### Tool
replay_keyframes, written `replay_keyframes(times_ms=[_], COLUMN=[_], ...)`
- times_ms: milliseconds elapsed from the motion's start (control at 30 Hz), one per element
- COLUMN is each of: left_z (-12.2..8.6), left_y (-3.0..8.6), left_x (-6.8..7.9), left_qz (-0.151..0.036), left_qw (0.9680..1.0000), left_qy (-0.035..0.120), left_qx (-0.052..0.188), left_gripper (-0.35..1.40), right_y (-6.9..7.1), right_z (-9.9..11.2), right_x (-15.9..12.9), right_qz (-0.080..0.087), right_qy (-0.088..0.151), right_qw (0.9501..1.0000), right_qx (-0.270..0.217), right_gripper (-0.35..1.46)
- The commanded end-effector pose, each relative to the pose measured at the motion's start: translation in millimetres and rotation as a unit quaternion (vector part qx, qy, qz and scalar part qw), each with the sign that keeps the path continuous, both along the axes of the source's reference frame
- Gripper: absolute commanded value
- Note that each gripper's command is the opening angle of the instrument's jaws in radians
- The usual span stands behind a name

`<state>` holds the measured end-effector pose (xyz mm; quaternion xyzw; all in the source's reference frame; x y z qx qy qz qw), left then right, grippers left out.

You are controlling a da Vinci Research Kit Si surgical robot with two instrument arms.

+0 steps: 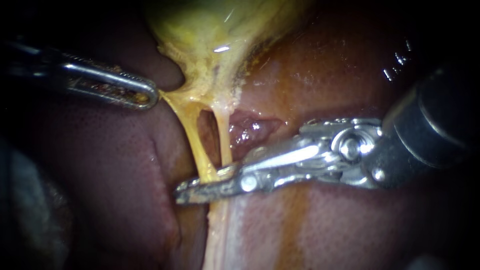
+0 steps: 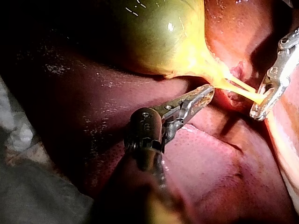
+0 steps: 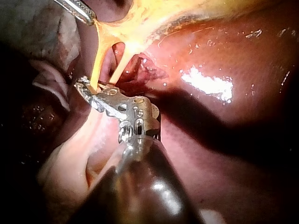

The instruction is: Going back first clip left tube

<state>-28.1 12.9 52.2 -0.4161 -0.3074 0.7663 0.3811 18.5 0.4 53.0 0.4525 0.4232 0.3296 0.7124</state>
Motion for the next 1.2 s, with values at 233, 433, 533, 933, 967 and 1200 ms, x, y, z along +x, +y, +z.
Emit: replay_keyframes(times_ms=[233, 433, 533, 933, 967, 1200], left_z=[0.0, 0.1, 0.1, 0.3, 0.3, 0.2], left_y=[0.0, 0.1, 0.1, 0.1, 0.1, 0.0], left_x=[0.0, -0.1, -0.1, -0.1, -0.1, 0.0], left_qz=[0.000, 0.000, 0.000, 0.000, 0.000, 0.000], left_qw=[1.0000, 1.0000, 1.0000, 1.0000, 1.0000, 1.0000], left_qy=[0.000, 0.000, 0.000, 0.000, 0.000, 0.000], left_qx=[0.000, 0.000, 0.000, 0.000, 0.000, 0.000], left_gripper=[-0.35, -0.35, -0.35, -0.35, -0.35, -0.35], right_y=[0.0, 0.2, 0.3, 1.7, 1.7, 1.5], right_z=[1.1, 2.5, 3.3, 4.5, 4.5, 3.7], right_x=[0.2, 1.2, 1.6, 0.9, 0.7, -2.1], right_qz=[-0.004, -0.018, -0.013, 0.020, 0.019, 0.003], right_qy=[0.011, 0.036, 0.042, 0.030, 0.031, 0.048], right_qw=[0.9995, 0.9951, 0.9901, 0.9769, 0.9763, 0.9666], right_qx=[-0.028, -0.091, -0.133, -0.211, -0.213, -0.252], right_gripper=[0.08, 0.41, 0.44, 0.49, 0.49, 0.50])
